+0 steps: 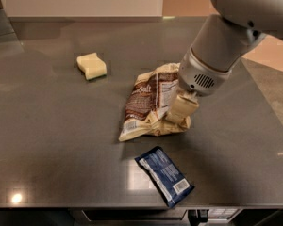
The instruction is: Move brown chip bag near rxbar blueberry
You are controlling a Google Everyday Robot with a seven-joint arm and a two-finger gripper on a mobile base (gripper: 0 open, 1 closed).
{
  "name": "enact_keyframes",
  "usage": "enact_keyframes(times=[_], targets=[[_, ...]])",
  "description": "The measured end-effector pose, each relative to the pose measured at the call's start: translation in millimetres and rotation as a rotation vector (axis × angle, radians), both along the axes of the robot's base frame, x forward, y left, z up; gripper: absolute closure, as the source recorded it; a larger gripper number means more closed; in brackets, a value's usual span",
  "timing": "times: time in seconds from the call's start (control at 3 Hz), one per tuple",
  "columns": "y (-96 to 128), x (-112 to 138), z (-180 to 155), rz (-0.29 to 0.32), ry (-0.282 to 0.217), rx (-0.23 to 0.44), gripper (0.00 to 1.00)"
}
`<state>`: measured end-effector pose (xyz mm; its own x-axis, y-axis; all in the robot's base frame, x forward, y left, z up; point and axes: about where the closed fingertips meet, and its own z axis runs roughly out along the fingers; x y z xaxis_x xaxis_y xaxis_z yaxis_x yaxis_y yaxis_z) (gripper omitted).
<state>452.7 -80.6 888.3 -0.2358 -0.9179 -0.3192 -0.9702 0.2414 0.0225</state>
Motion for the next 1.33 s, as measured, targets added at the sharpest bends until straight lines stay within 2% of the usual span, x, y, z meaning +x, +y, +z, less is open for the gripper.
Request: enact_keyframes(times=[0.67, 1.0, 1.33], targets=[[3.8, -24.2, -0.6, 0.043, 0.044, 0.044, 0.42], [5.2, -24.1, -0.6, 0.044, 0.042, 0.045, 0.18], [6.3, -24.0, -0.6, 0.045, 0.04, 0.045, 0.0]])
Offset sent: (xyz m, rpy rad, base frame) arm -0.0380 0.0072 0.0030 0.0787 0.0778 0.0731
